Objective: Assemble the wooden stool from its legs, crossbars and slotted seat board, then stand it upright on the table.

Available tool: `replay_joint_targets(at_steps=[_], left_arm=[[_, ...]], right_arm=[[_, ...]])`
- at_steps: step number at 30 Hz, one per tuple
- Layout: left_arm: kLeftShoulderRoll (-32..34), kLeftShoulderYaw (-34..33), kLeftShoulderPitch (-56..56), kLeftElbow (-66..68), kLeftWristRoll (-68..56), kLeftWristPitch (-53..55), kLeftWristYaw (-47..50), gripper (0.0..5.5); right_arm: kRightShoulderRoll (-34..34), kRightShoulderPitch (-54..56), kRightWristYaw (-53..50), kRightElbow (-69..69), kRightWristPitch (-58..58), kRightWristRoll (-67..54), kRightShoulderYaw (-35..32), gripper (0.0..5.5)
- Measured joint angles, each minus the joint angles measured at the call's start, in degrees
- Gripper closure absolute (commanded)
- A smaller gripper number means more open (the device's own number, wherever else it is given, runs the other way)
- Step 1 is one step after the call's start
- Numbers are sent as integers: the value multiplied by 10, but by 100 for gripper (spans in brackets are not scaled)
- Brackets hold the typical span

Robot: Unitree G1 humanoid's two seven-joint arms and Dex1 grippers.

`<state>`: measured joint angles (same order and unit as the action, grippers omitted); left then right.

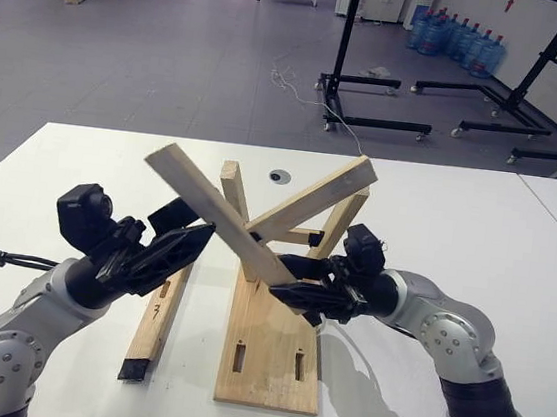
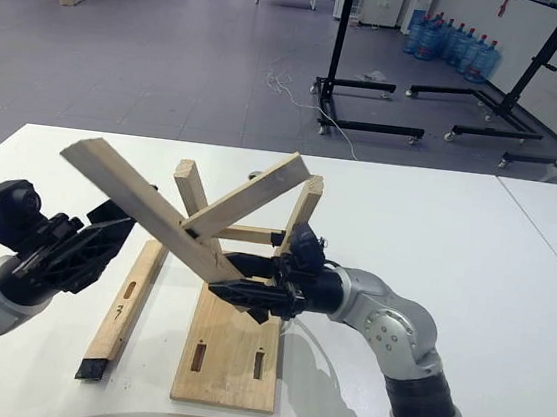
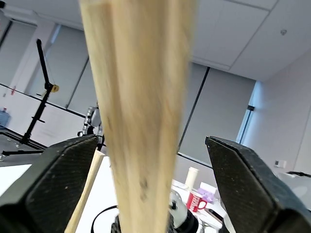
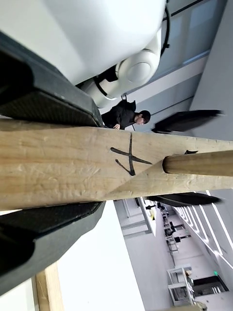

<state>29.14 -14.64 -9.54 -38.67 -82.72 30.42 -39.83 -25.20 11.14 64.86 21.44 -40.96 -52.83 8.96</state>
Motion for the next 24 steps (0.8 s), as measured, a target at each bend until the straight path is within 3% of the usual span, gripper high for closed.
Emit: replay_joint_targets(at_steps=[2,15,24], left_arm=[[-2,2,-1,0,0,0,5,146],[-19,21,-17,-4,7,-1,-1,328],[-23,16,7,16,35,-6,-6,337]], right_arm=[[-4,0,13,-3,13,22,13,345],[12,8,26,-31,49,60,30,345],[27,8,16,-43,74,78,40,345]])
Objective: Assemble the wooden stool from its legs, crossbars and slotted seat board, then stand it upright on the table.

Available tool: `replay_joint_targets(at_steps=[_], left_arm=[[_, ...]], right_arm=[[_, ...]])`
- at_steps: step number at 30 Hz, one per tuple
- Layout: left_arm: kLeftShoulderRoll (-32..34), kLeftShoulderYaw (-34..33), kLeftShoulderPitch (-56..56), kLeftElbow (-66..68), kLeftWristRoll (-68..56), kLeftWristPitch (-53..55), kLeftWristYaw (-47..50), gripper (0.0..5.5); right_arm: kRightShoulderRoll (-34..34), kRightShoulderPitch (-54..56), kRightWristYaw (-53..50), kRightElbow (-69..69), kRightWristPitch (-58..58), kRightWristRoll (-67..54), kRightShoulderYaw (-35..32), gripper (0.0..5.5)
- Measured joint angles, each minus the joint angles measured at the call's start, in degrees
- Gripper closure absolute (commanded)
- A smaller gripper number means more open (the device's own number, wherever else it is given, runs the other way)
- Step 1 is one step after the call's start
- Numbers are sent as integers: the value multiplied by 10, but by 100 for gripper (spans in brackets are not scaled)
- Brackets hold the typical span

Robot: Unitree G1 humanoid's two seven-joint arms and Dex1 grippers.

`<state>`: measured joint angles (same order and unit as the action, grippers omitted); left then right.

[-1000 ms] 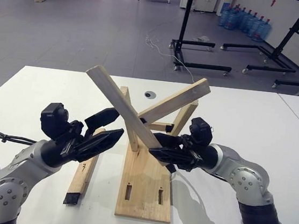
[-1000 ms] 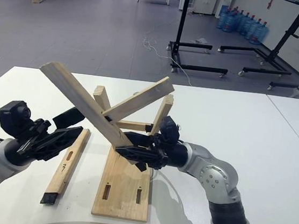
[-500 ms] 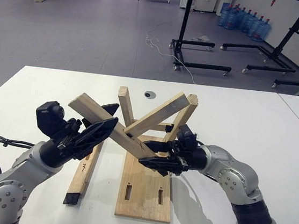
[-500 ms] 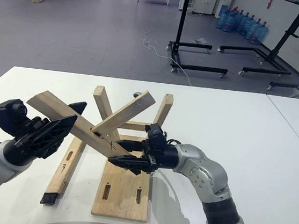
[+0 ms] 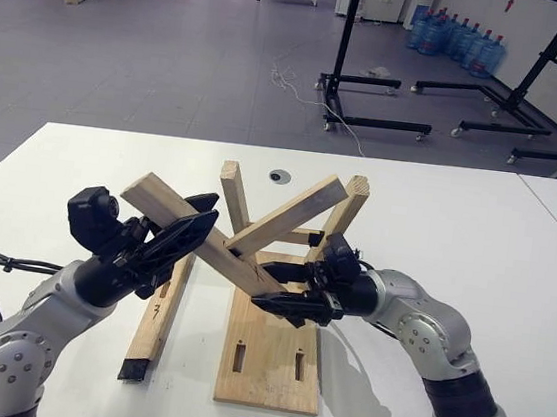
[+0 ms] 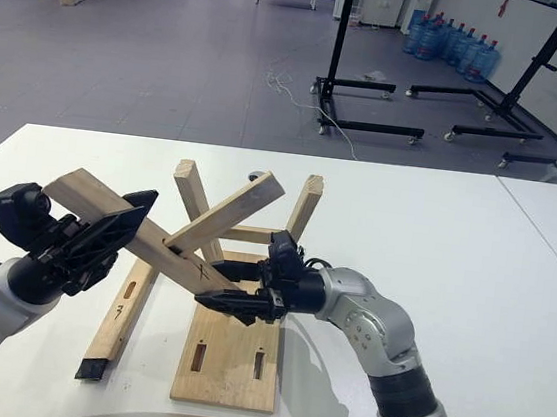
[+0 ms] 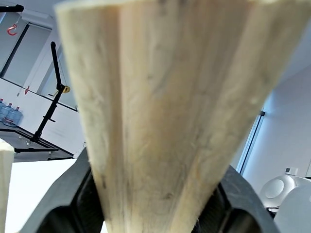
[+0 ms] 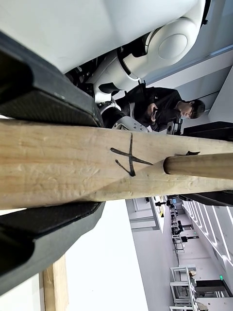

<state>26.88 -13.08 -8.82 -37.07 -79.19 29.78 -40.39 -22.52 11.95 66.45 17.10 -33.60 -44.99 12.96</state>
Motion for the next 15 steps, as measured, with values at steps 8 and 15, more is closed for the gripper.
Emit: replay_joint_targets(at_steps=[8,15], left_arm=[[-4,-6,12,18,7,0,6,340],[-17,-52,11,61,10,-21,-10,344]], right_arm=[[11,-1,-28,-5,11,11,-3,281],[-32,-17,-36,13,-72,-76,-70,198]])
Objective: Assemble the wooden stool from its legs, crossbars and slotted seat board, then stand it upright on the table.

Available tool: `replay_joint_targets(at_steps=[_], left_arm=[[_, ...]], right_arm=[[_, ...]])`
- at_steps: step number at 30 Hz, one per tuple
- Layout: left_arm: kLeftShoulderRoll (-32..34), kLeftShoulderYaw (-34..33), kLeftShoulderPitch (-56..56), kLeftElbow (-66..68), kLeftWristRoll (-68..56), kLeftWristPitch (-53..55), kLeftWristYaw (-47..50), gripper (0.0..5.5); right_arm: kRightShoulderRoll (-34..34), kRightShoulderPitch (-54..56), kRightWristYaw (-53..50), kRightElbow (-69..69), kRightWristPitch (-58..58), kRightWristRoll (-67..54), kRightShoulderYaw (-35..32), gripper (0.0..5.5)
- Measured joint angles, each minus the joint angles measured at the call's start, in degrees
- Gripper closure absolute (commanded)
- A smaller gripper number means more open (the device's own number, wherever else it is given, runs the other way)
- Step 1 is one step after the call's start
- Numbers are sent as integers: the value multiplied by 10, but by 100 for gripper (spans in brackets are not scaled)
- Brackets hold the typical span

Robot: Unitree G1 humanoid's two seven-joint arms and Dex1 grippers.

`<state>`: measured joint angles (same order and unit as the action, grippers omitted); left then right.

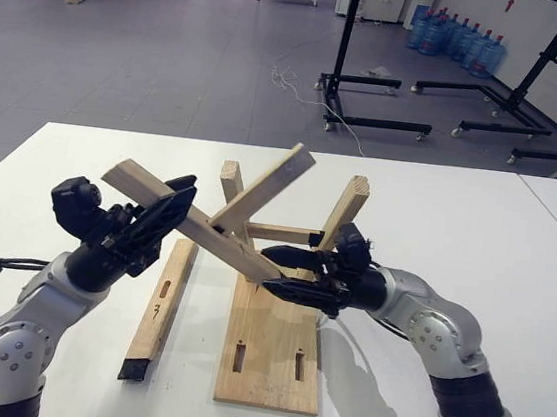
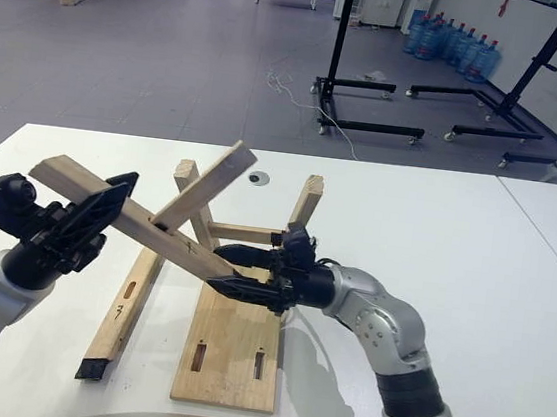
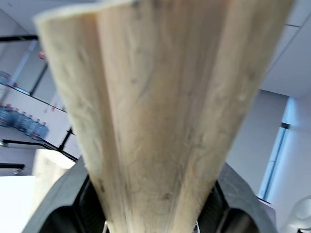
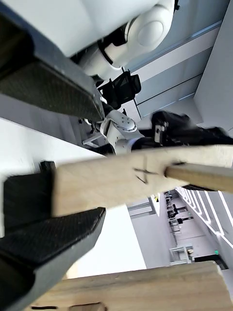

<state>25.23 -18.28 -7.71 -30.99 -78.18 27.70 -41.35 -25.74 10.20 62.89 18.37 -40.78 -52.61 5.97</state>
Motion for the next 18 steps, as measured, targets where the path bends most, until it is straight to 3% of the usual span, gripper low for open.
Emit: replay_joint_targets(at_steps=[5,10,12,18], left_arm=[[14,-53,-11,1,0,-7,-25,344],[73,-73,-32,-7,42,3,-79,345],[113,-51,-32,-28,70,21,-109,345],[156,30,-24,-43,146,44,-158,345]], right_arm=[[-55,-30,2,22,-33,-43,-57,198],[-72,-24,-42,-13,-68,-186,-197,198],[-80,40,-66,-55,-66,-217,-243,198],[-114,134,-85,-196,-76,-217,-284,198]])
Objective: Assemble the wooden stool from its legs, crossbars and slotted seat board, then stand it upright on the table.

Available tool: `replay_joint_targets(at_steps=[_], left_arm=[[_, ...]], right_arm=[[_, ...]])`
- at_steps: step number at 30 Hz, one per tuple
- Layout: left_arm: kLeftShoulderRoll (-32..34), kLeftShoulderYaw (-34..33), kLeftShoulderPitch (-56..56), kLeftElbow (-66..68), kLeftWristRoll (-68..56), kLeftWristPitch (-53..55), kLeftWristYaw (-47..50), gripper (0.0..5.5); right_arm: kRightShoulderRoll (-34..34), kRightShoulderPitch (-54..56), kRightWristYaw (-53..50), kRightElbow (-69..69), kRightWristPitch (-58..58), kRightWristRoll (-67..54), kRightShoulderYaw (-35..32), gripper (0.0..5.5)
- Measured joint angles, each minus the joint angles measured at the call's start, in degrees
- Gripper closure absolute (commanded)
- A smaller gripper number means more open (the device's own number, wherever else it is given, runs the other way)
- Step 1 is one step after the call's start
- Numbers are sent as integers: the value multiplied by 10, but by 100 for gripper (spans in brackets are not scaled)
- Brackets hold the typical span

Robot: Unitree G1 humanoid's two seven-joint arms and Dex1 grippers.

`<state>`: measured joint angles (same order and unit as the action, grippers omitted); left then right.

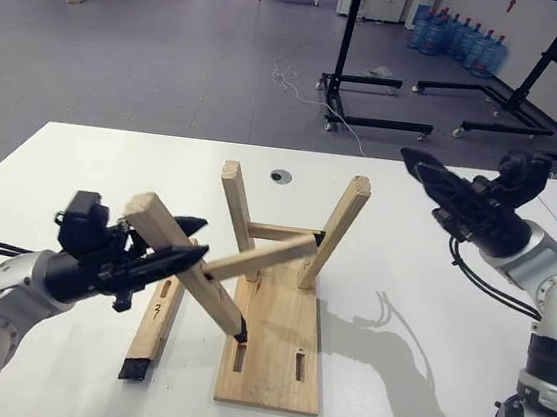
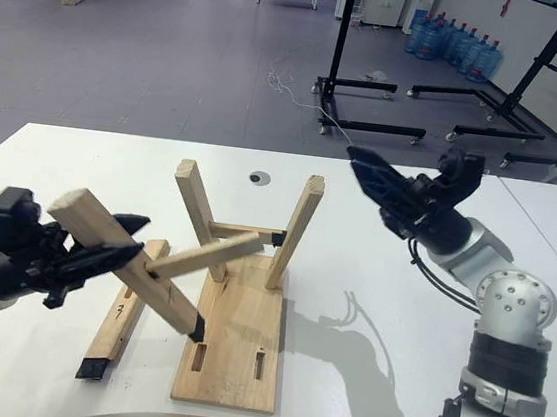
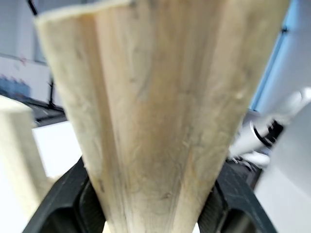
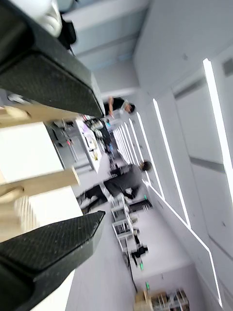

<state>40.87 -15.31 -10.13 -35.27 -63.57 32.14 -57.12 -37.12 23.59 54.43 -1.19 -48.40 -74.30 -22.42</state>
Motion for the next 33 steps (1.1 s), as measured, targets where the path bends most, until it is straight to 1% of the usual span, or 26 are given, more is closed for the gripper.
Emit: replay_joint_targets(at_steps=[2,6,11,17,20,22,28,33], left_arm=[[14,13,-2,0,23,0,-19,345],[22,36,11,-2,46,-6,-35,345],[-1,79,28,-1,69,-17,-27,346],[-5,103,37,-2,95,-35,-31,346],[4,135,58,6,133,-59,-40,346],[10,154,69,11,151,-72,-47,346],[25,187,82,6,186,-99,-52,346],[26,213,55,-26,239,-131,-17,346]], right_arm=[[-4,19,-8,-30,-3,0,-6,198],[-3,32,-10,-43,-14,23,5,198],[0,39,-5,-51,-16,52,25,198],[10,39,0,-52,-23,80,42,198],[19,39,-10,-52,-29,76,38,198],[32,39,-33,-55,-42,57,21,198],[63,40,-74,-47,-59,34,11,198],[67,40,-92,-32,-67,22,6,198]])
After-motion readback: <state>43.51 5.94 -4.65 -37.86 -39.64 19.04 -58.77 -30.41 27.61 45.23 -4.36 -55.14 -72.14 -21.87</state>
